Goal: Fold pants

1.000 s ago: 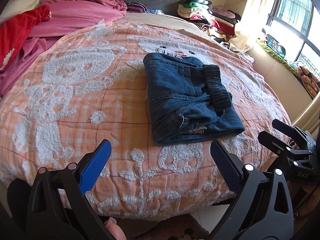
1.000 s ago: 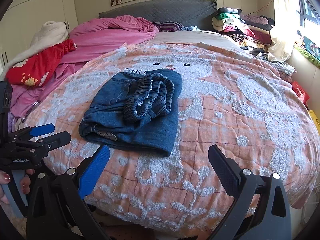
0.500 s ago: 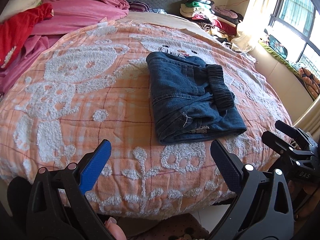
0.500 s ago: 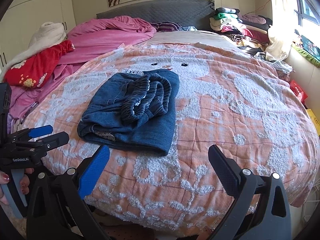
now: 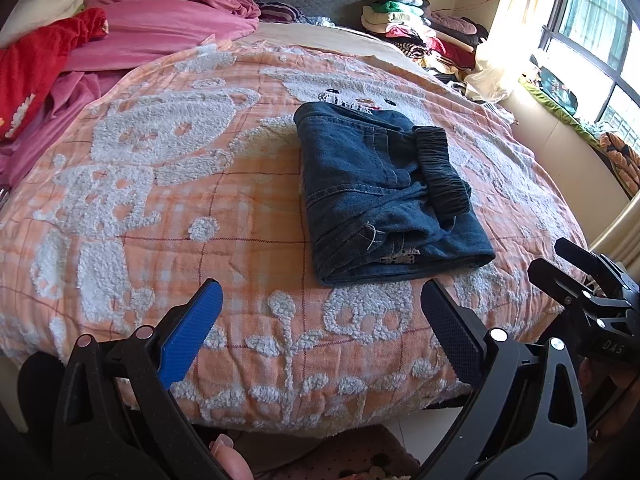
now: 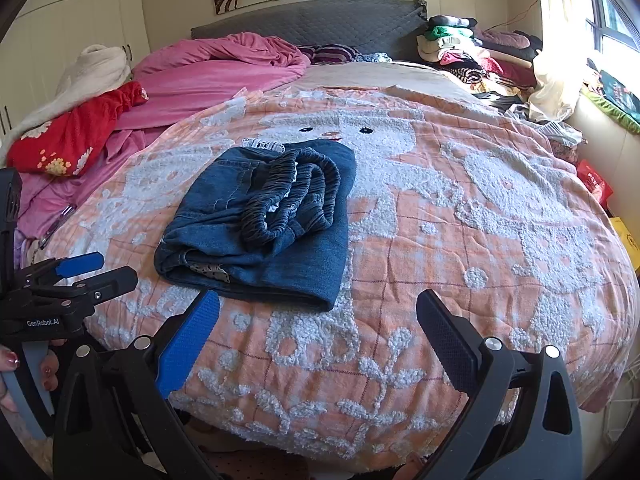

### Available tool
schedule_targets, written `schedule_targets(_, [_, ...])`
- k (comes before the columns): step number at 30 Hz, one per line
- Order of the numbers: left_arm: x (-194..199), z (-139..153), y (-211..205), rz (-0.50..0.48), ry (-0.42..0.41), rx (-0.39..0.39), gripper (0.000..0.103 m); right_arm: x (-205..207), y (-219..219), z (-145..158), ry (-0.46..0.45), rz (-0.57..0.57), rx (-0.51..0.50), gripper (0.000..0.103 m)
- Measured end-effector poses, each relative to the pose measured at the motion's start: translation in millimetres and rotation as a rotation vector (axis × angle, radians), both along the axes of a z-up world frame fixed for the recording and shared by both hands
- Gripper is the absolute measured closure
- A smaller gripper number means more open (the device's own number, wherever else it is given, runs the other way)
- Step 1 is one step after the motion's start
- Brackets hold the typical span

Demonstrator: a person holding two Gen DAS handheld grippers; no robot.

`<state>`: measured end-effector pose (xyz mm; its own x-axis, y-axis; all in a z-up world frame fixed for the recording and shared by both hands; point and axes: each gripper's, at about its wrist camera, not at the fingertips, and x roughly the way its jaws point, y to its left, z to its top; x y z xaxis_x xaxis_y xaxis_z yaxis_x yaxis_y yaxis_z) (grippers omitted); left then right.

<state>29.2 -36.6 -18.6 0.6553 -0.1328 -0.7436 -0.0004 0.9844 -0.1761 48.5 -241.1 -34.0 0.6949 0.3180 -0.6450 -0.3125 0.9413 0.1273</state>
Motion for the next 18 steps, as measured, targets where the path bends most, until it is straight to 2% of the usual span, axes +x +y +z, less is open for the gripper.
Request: schedule_targets(18, [1.6, 1.0, 2.0, 0.005, 0.010, 0.009, 0.009, -0.2, -0.5, 0.6, 0.000, -0.007, -0.006, 0.005])
